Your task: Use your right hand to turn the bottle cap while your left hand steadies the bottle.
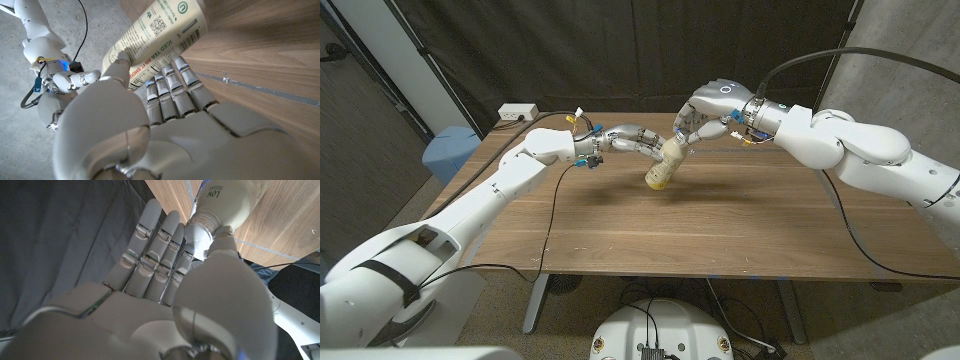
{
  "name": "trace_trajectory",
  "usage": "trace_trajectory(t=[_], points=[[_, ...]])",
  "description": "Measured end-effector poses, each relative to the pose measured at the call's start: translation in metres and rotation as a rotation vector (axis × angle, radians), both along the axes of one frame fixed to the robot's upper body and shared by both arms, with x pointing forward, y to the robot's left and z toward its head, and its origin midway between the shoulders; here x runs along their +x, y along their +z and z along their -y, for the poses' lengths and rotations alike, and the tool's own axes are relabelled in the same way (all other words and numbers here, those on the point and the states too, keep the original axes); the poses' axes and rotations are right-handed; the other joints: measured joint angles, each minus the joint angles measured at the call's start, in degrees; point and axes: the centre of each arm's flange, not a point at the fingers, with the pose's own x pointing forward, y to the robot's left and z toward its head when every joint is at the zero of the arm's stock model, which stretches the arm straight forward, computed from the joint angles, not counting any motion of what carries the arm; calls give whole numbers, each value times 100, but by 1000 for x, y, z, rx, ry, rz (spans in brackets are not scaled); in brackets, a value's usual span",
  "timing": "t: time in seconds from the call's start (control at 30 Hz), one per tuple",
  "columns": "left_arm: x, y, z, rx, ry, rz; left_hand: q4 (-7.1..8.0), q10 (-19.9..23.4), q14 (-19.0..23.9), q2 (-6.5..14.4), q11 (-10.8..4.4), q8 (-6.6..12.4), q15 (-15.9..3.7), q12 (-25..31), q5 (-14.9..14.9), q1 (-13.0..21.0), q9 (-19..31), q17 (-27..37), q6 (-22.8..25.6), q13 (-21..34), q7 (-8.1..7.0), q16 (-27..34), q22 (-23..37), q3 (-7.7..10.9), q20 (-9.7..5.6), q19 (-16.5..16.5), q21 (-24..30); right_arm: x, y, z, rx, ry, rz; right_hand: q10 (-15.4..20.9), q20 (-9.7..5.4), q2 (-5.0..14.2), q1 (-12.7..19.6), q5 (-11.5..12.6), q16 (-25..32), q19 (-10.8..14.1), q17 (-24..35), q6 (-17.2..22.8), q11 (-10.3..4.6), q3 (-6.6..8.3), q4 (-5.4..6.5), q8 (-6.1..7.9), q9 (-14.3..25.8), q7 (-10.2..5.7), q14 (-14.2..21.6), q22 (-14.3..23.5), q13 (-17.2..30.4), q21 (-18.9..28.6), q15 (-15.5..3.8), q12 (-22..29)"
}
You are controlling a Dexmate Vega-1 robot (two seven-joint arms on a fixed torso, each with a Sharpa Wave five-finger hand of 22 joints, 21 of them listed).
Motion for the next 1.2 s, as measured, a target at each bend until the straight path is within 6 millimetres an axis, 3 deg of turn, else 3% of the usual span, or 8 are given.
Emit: trace_trajectory(t=[0.63, 0.73, 0.83, 0.93, 1.0, 1.03, 1.1, 1.2], points=[[13, 10, 3, 21, -69, -86, -25, 20, 21, -8, 21, -10, 42, -16, -2, 36, 0, -3, -21, -2, 82, 2, 0, 25, 31, 32, 0, -10, -7, -4, -123, 109, 212, -32, 116, -42, 85, -17, 95, -393, 178, 205, -27, -88, -5, 18, 5, -38, -41, -1, -10, 777, -20, 0], [12, 7, 3, 38, -93, -105, -25, -9, 21, -7, 50, -13, 42, -16, -2, 35, 0, 1, -22, -2, 83, 2, 0, 25, 31, 31, 0, -8, -9, 1, -159, 113, 262, -43, 150, 94, 236, -14, 95, -438, 178, 298, -35, -118, 25, 20, 39, -112, -41, -1, -25, 836, -20, -23], [13, 8, 4, 31, -94, -107, -25, -19, 22, -7, 61, -39, 43, -16, -3, 34, -5, 7, -25, -2, 85, 4, 0, 25, 31, 31, 0, -11, -11, -1, -176, 130, 296, -106, 161, 395, 583, -10, 95, -509, 165, 363, -18, -119, 25, 59, 67, -208, -41, -27, -66, 913, -20, -48], [13, 6, 5, 44, -104, -115, -25, -19, 22, -7, 62, -28, 43, -16, -4, 34, -5, 9, -33, -2, 93, 6, 0, 25, 31, 31, 0, -9, -11, 2, -185, 125, 303, -94, 173, 472, 661, -11, 95, -522, 162, 236, -7, -119, 25, 27, 47, -208, -41, -27, -68, 1022, -20, -50], [12, 7, 6, 41, -106, -115, -25, -19, 22, -7, 63, -17, 44, -16, -5, 33, -5, 10, -34, -2, 94, 7, 0, 25, 31, 31, 0, -10, -12, 2, -193, 133, 320, -169, 183, 567, 755, -12, 95, -573, 162, 47, -22, -119, 25, 14, 47, -209, -41, -52, -92, 1088, -20, -58], [12, 7, 6, 41, -106, -116, -25, -19, 22, -7, 63, -17, 44, -16, -5, 33, -5, 11, -34, -1, 94, 7, 0, 25, 31, 31, 0, -10, -12, 2, -193, 133, 320, -299, 183, 723, 911, -16, 95, -573, 164, -66, -21, -118, 25, 14, 50, -213, -41, -54, -98, 1107, -20, -81], [12, 7, 6, 40, -108, -116, -25, -27, 22, -7, 71, -17, 44, -16, -5, 33, -4, 16, -43, -1, 102, 24, 0, 25, 31, 31, 0, -10, -12, 2, -191, 136, 320, -597, 184, 838, 955, -16, 95, -573, 162, -347, -33, -124, 68, -25, 44, -225, -38, -78, -100, 1108, -17, -111], [12, 5, 7, 41, -109, -119, -25, -27, 24, -6, 71, -17, 43, -16, -5, 33, -4, 17, -44, -1, 102, 28, 0, 25, 31, 31, 0, -9, -14, 3, -177, 136, 308, -1068, 180, 919, 745, -4, 43, -563, 168, -896, -80, -188, 148, -52, 10, -233, -18, -98, -119, 1013, 0, -110]])
